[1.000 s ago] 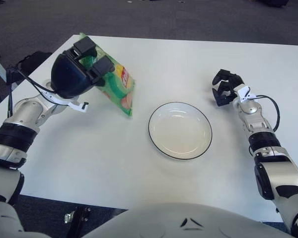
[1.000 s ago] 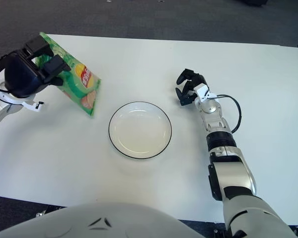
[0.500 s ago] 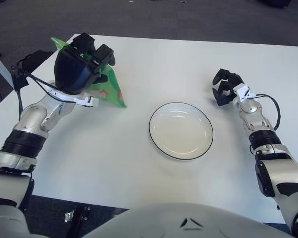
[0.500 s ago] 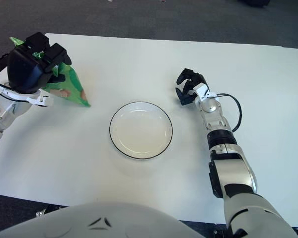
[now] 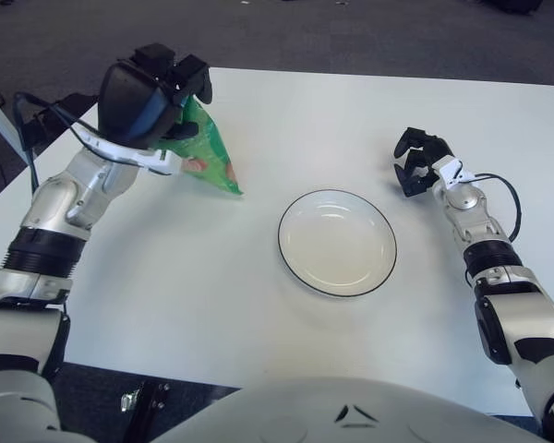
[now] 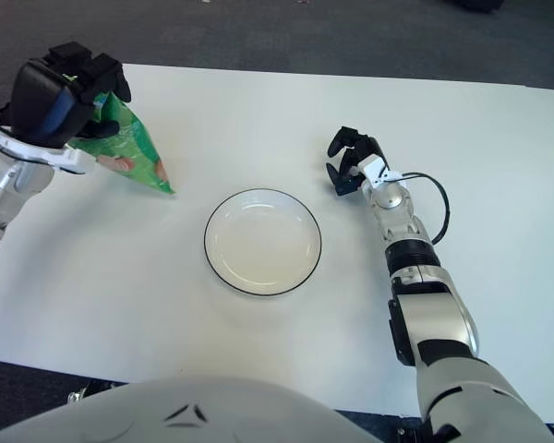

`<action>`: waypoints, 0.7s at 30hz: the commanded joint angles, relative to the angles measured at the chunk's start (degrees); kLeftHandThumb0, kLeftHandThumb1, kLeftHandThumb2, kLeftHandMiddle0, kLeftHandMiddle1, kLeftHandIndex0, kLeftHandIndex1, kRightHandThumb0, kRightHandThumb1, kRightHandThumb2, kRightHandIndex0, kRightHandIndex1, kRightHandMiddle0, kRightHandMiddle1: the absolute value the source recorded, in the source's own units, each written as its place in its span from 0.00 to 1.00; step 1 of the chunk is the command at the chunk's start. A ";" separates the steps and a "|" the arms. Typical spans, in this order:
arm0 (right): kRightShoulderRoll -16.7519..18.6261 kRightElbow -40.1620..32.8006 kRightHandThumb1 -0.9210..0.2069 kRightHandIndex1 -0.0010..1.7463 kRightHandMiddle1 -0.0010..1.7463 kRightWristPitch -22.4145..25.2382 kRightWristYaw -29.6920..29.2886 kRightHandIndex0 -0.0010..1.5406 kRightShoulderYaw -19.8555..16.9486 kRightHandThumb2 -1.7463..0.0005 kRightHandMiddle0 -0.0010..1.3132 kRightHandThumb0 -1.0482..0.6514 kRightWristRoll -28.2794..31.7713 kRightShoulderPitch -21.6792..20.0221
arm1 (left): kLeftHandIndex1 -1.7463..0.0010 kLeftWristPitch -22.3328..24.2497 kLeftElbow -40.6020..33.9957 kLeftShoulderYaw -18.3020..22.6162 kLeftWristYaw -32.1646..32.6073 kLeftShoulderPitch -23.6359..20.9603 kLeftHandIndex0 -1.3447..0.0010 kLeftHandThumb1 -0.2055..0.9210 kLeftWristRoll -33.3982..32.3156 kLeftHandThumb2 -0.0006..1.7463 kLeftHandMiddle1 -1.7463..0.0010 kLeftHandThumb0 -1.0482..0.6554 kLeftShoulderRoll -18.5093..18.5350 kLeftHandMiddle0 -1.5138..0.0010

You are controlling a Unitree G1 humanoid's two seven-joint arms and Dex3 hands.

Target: Put the snack into the plate.

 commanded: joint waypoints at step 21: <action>1.26 2.76 0.79 1.00 0.96 4.17 0.14 0.52 2.46 0.07 0.49 0.61 -2.78 4.75 | 0.00 1.40 -1.45 -0.44 9.08 -3.78 0.49 0.14 11.03 0.96 0.07 0.61 -1.27 0.41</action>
